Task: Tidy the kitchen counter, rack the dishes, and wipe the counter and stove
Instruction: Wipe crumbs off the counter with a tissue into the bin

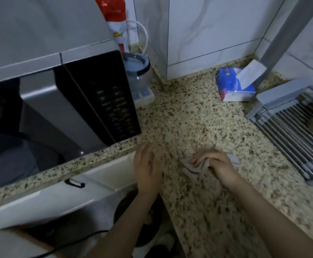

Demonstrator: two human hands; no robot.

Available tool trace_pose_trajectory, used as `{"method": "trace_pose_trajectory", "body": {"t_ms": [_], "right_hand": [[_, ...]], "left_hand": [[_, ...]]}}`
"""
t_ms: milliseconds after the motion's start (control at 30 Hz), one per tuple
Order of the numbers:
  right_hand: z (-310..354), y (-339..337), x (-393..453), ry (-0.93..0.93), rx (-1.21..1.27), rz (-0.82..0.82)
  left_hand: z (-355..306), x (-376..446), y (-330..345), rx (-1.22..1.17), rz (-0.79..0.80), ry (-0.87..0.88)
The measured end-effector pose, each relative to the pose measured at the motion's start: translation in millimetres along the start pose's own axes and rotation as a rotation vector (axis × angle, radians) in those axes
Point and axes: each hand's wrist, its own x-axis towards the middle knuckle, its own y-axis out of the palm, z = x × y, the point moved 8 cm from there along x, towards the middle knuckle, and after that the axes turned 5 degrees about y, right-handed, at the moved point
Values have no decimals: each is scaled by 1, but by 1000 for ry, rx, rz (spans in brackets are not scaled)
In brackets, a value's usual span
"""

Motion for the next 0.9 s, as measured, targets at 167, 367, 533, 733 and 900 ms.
{"method": "trace_pose_trajectory", "body": {"t_ms": [167, 367, 533, 733, 900], "right_hand": [[-11, -33, -27, 93, 271, -291], [23, -31, 5, 76, 416, -390], [40, 17, 76, -19, 357, -262], [11, 65, 119, 65, -51, -260], [9, 85, 83, -31, -162, 131]], "left_hand": [[36, -30, -20, -124, -133, -327], [51, -31, -27, -237, -192, -421], [62, -23, -22, -317, -182, -418], [68, -6, -20, -390, -253, -439], [64, -20, -19, -368, -248, -437]]}}
